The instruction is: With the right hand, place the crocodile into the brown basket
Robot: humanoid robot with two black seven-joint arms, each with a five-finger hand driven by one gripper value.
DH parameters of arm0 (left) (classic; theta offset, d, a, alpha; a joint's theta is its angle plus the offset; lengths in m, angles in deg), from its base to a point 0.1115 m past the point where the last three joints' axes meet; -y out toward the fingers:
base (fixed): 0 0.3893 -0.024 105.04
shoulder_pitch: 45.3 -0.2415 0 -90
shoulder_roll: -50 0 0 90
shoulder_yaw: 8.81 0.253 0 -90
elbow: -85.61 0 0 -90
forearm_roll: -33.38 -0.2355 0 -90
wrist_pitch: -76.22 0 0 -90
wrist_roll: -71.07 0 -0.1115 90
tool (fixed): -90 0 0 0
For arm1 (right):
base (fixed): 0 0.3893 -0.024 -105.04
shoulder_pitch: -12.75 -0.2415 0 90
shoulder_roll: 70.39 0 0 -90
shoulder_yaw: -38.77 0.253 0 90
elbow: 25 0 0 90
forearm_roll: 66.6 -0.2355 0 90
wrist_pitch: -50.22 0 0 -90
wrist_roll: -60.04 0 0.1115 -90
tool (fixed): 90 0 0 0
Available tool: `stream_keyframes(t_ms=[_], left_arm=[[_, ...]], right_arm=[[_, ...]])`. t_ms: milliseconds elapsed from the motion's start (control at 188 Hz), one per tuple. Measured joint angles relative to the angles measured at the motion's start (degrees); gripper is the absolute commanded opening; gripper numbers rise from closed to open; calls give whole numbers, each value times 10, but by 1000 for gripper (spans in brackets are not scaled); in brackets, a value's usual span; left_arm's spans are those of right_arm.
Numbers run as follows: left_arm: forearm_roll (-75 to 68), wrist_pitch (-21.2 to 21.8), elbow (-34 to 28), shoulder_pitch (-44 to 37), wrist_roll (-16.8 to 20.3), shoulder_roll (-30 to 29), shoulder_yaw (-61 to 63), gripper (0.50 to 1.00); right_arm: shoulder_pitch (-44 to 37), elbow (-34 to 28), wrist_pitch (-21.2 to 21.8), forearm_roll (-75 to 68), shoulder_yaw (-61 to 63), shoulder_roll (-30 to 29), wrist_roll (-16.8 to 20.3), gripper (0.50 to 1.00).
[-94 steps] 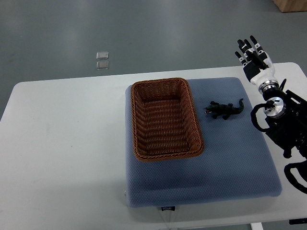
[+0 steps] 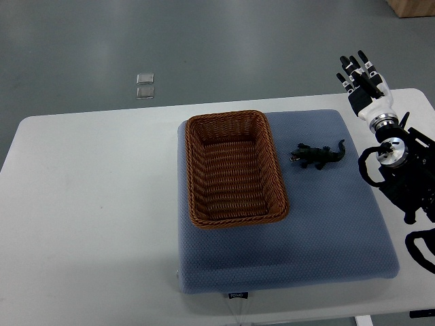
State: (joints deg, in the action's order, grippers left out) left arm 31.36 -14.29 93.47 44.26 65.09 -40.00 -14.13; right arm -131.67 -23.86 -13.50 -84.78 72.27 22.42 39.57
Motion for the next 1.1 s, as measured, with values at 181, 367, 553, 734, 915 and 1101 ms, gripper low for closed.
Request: stream_keyframes(t_ms=[181,367,553,734,915,1101], left_arm=[[0,1,3,0,0,0,0,1000],[0,1,1,0,0,0,1,1000],[0,1,1,0,0,0,1,1000],[0,1,1,0,0,0,1,1000],[0,1,1,0,0,0,0,1000],[0,1,1,0,0,0,0,1000]], right_arm=[[0,0,-3,0,1,1,0,930],[-1,0,-11,0,1,2,0,930],[-1,0,-17,0,0,5,0,930],[2,-55,-60,1,-3,36,0,930],[1,-172,-148,73,-47,93,-4,930],[-28,-197,-149,284,-83,149,-6,928]])
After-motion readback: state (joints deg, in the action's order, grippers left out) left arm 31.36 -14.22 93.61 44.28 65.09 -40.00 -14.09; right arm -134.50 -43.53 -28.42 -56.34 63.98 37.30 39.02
